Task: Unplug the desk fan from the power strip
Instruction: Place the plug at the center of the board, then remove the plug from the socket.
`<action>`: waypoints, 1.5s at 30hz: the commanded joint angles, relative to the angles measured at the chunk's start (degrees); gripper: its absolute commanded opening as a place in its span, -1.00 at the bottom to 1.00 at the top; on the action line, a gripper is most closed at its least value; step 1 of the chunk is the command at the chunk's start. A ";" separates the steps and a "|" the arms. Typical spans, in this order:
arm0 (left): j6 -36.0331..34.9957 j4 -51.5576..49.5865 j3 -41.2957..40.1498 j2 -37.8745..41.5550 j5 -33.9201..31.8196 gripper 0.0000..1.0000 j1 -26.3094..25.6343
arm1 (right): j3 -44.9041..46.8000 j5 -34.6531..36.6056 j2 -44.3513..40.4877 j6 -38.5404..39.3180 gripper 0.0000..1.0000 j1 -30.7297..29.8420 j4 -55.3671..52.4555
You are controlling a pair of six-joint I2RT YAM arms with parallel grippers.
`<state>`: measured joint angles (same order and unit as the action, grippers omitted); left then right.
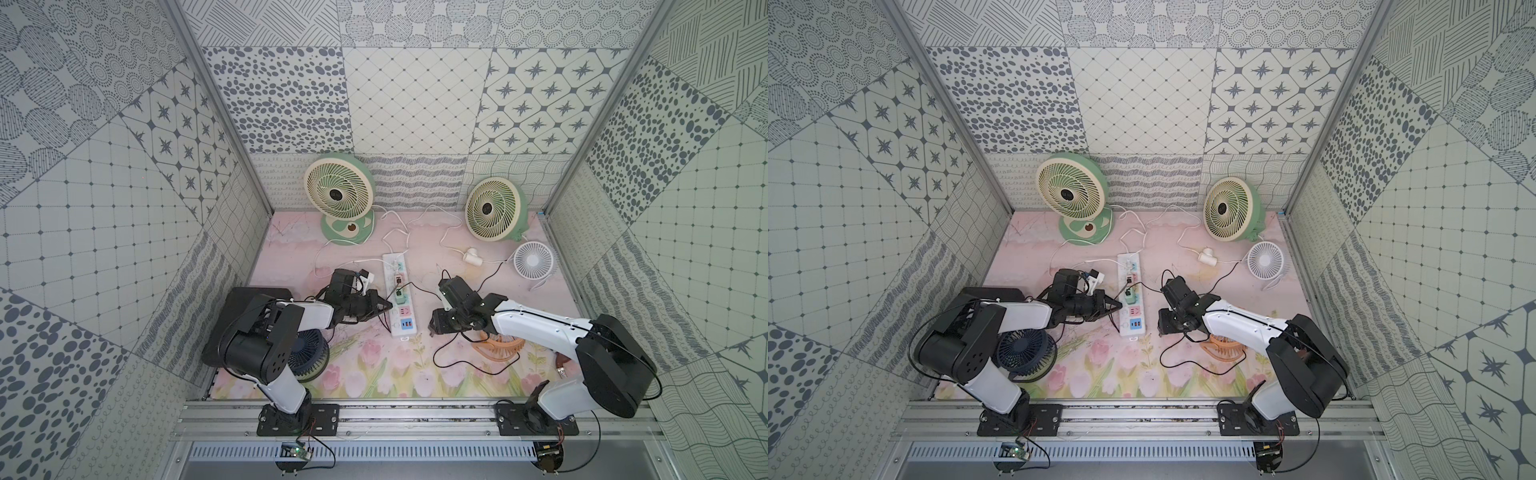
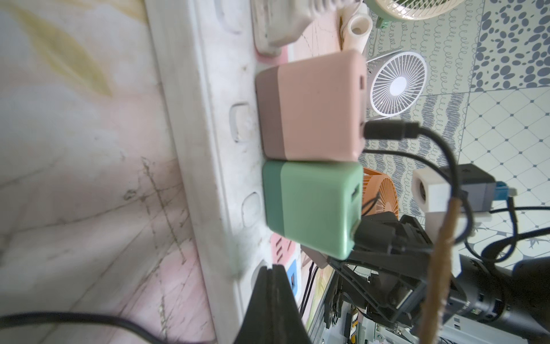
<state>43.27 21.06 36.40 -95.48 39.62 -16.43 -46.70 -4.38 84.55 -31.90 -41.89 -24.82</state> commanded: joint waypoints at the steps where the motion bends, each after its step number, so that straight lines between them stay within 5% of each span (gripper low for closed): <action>1: -2.16 -1.97 1.16 1.17 -1.10 -1.00 0.62 | -0.20 1.63 -3.45 1.21 0.04 0.23 -1.25; 12: -0.19 -0.55 4.93 -1.49 -0.81 -1.00 0.61 | -3.79 7.58 -8.50 3.46 -0.13 -2.92 3.17; 24: 2.79 5.18 5.52 -8.27 1.58 -1.00 1.26 | -14.03 26.21 6.93 3.32 -0.07 -15.00 14.50; 45: 3.93 6.81 4.92 -10.77 2.70 -1.00 2.10 | -24.09 35.17 23.76 -0.84 -0.17 -15.45 14.98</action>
<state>47.33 28.99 41.50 -105.80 43.24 -15.20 -68.97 28.82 107.09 -32.21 -57.54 -11.53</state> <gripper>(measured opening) 0.061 0.418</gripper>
